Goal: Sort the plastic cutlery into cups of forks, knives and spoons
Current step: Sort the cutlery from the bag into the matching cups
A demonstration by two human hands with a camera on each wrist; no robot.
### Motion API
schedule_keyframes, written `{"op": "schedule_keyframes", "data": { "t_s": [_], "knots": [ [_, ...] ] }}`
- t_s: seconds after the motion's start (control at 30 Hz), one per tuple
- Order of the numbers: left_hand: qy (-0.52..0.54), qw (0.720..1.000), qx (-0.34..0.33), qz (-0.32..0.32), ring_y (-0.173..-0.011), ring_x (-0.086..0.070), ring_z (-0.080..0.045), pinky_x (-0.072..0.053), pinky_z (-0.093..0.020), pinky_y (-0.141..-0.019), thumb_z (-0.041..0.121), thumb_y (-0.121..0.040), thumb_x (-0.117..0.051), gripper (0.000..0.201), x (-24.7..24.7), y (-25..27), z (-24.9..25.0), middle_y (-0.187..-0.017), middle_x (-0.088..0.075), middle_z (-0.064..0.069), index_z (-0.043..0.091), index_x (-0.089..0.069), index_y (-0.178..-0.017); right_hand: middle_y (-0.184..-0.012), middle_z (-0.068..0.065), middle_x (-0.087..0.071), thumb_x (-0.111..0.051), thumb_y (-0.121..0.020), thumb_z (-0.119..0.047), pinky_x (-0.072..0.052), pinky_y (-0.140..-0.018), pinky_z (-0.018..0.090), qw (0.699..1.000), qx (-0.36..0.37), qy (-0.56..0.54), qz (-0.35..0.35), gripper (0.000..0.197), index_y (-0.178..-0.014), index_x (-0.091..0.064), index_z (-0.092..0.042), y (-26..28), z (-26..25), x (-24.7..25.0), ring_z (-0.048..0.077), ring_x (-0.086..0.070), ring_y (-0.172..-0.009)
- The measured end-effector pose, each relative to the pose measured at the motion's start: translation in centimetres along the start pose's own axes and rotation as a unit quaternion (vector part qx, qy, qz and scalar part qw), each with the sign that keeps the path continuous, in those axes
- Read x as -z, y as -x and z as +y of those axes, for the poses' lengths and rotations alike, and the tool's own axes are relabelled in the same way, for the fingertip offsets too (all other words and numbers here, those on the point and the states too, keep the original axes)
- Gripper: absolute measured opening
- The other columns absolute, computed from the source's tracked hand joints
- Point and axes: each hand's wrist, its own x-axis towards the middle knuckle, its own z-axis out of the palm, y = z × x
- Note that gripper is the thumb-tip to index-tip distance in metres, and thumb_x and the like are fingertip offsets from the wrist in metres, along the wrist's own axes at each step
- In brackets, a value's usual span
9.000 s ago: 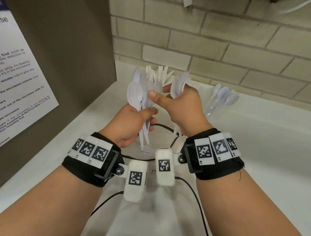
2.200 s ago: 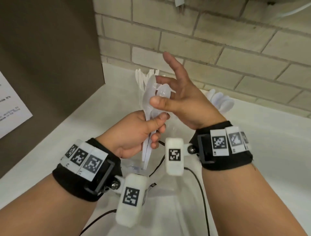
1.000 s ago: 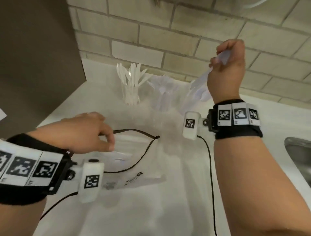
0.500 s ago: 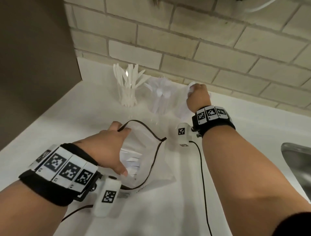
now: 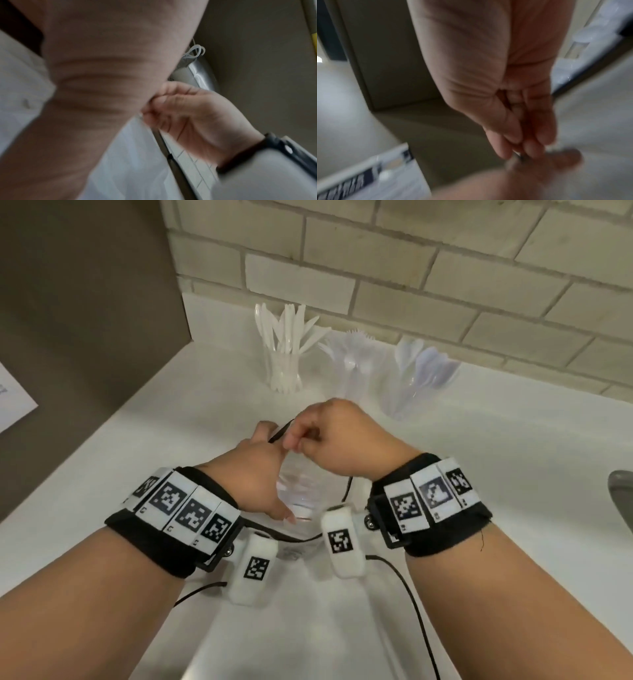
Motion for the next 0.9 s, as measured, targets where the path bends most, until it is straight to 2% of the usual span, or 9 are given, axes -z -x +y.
{"op": "schedule_keyframes", "data": {
  "t_s": [0.03, 0.1, 0.2, 0.33, 0.47, 0.57, 0.67, 0.8, 0.9],
  "knots": [
    [-0.008, 1.000, 0.003, -0.002, -0.119, -0.044, -0.027, -0.047, -0.038, -0.099, 0.055, -0.044, -0.086, 0.113, 0.2, 0.4, -0.1, -0.137, -0.013, 0.003, 0.032, -0.028, -0.138, -0.100, -0.004, -0.068, -0.061, -0.084, -0.011, -0.048, -0.082, 0.019, 0.997, -0.003, 0.041, -0.064, 0.020, -0.100, -0.072, -0.015, 0.4, -0.3, -1.1, 0.008, -0.059, -0.088],
    [-0.035, 0.999, 0.032, -0.016, -0.114, -0.050, -0.028, -0.049, -0.038, -0.095, 0.051, -0.049, -0.086, 0.105, 0.4, 1.3, -0.5, -0.143, -0.008, 0.002, 0.031, -0.033, -0.138, -0.112, 0.003, -0.064, -0.070, -0.081, -0.027, -0.048, -0.084, 0.027, 0.978, -0.050, 0.134, -0.154, 0.039, -0.116, -0.062, -0.011, 1.0, -0.1, -2.7, 0.019, -0.060, -0.101],
    [-0.067, 0.994, 0.072, -0.039, -0.094, -0.062, -0.025, -0.054, -0.036, -0.087, 0.050, -0.053, -0.085, 0.104, 0.3, 2.4, -0.6, -0.145, -0.004, -0.004, 0.024, -0.033, -0.139, -0.122, 0.007, -0.059, -0.076, -0.075, -0.043, -0.048, -0.091, 0.032, 0.955, -0.106, 0.173, -0.214, 0.066, -0.127, -0.052, -0.010, 1.7, 0.2, -4.1, 0.024, -0.056, -0.110],
    [-0.029, 0.997, 0.062, -0.040, -0.090, -0.063, -0.022, -0.053, -0.033, -0.088, 0.042, -0.053, -0.087, 0.105, -0.5, 2.8, -1.0, -0.137, -0.012, -0.004, 0.028, -0.028, -0.139, -0.114, 0.003, -0.058, -0.077, -0.074, -0.041, -0.045, -0.084, 0.029, 0.961, -0.103, 0.146, -0.209, 0.060, -0.124, -0.053, -0.015, 1.8, 0.2, -4.7, 0.023, -0.056, -0.107],
    [0.034, 0.999, 0.024, -0.016, -0.113, -0.053, -0.022, -0.051, -0.030, -0.092, 0.035, -0.046, -0.088, 0.111, -1.3, 2.6, -1.4, -0.133, -0.017, -0.001, 0.031, -0.026, -0.138, -0.120, -0.001, -0.057, -0.078, -0.070, -0.045, -0.048, -0.092, 0.037, 0.957, -0.098, 0.147, -0.228, 0.071, -0.129, -0.048, -0.020, 1.8, -0.3, -5.5, 0.022, -0.056, -0.109],
    [0.054, 0.999, 0.008, -0.002, -0.122, -0.046, -0.022, -0.051, -0.031, -0.093, 0.031, -0.048, -0.087, 0.110, -1.2, 2.4, -1.7, -0.136, -0.020, -0.002, 0.028, -0.026, -0.140, -0.112, -0.001, -0.059, -0.075, -0.074, -0.044, -0.047, -0.087, 0.037, 0.960, -0.101, 0.155, -0.208, 0.058, -0.120, -0.053, -0.017, 1.6, -0.3, -5.9, 0.023, -0.057, -0.105],
    [0.036, 0.999, 0.015, -0.007, -0.132, -0.037, -0.023, -0.048, -0.033, -0.097, 0.040, -0.048, -0.085, 0.114, -0.8, 2.5, -2.6, -0.143, -0.021, -0.004, 0.031, -0.024, -0.144, -0.106, -0.001, -0.055, -0.069, -0.080, -0.045, -0.048, -0.086, 0.037, 0.958, -0.108, 0.160, -0.210, 0.050, -0.116, -0.054, -0.013, 1.5, 0.0, -5.6, 0.022, -0.055, -0.103],
    [0.039, 0.999, 0.034, -0.012, -0.118, -0.051, -0.023, -0.049, -0.029, -0.094, 0.039, -0.048, -0.089, 0.121, -0.7, 2.7, -2.6, -0.140, -0.020, -0.004, 0.035, -0.019, -0.145, -0.119, 0.000, -0.056, -0.066, -0.083, -0.040, -0.040, -0.094, 0.045, 0.944, -0.100, 0.193, -0.247, 0.050, -0.125, -0.050, -0.017, 1.6, -0.5, -6.2, 0.024, -0.054, -0.110],
    [0.032, 0.999, 0.041, -0.012, -0.107, -0.058, -0.022, -0.049, -0.027, -0.093, 0.036, -0.050, -0.090, 0.120, -1.0, 2.6, -2.5, -0.141, -0.017, -0.004, 0.034, -0.018, -0.146, -0.114, 0.002, -0.058, -0.064, -0.084, -0.039, -0.041, -0.093, 0.043, 0.943, -0.101, 0.190, -0.254, 0.042, -0.116, -0.053, -0.015, 1.7, -0.5, -6.7, 0.025, -0.056, -0.107]
  ]
}}
